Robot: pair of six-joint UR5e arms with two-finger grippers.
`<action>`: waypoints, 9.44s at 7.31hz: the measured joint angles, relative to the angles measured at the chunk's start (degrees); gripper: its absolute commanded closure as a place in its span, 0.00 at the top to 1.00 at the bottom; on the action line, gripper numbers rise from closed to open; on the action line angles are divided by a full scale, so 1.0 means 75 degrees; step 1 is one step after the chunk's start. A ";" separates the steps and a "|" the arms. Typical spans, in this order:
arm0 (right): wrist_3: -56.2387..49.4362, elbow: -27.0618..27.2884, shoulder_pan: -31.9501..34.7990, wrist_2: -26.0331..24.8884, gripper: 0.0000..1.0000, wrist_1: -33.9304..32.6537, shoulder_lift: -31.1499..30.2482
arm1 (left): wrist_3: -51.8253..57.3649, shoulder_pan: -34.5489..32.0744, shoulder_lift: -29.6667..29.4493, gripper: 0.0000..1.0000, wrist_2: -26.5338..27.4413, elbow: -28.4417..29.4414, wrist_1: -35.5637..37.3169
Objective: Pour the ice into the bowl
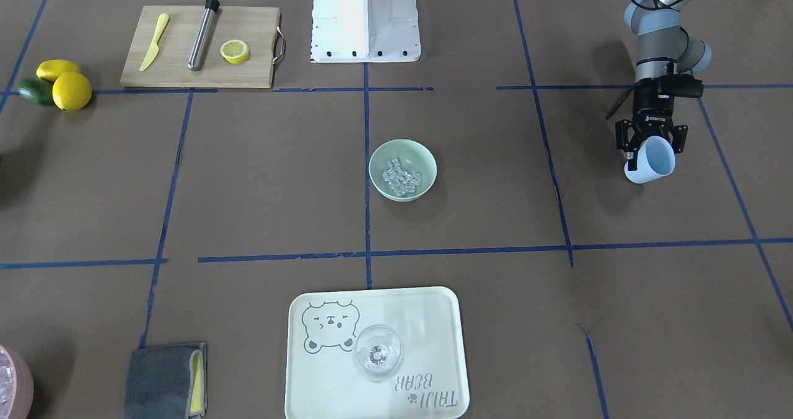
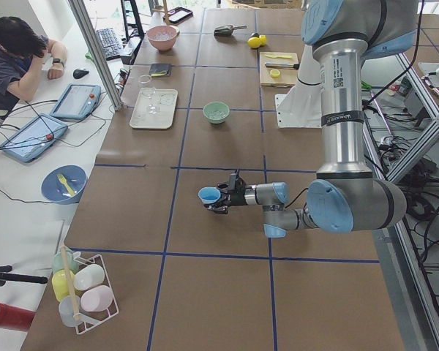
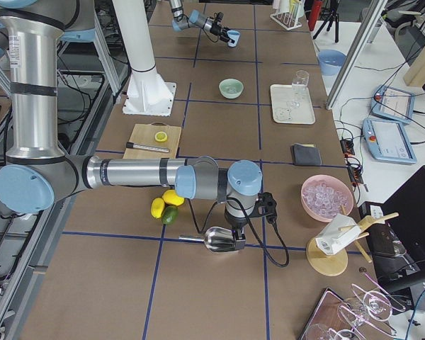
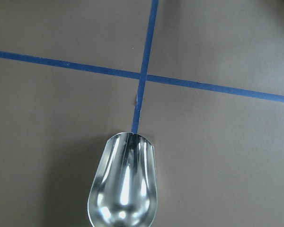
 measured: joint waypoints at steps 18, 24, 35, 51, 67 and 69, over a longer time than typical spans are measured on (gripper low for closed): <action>0.0594 0.0462 0.0070 0.0061 1.00 0.0748 0.0165 | 0.3577 -0.3646 0.0136 1.00 -0.5569 -0.1697 0.0807; 0.0613 0.0547 -0.0056 0.0311 1.00 0.1138 0.0128 | 0.5850 -0.7453 -0.1236 1.00 -0.8880 -0.3275 0.9032; 0.7825 0.2176 -0.5669 -0.1471 1.00 0.1817 0.2716 | 0.8536 -1.0233 -0.1460 1.00 -1.2793 -0.2699 1.3196; 1.0817 -0.1839 -0.8726 -0.4586 0.00 0.1277 0.6852 | 0.8606 -1.0211 -0.1474 1.00 -1.2865 -0.2715 1.2990; 0.6342 0.0835 -0.4088 -0.0538 0.00 0.3645 0.0012 | 0.8618 -1.0199 -0.1447 1.00 -1.2866 -0.2664 1.2985; 0.6978 -0.0071 -0.4080 -0.0514 0.00 0.5322 -0.0105 | 0.8618 -1.0199 -0.1456 1.00 -1.2867 -0.2680 1.2985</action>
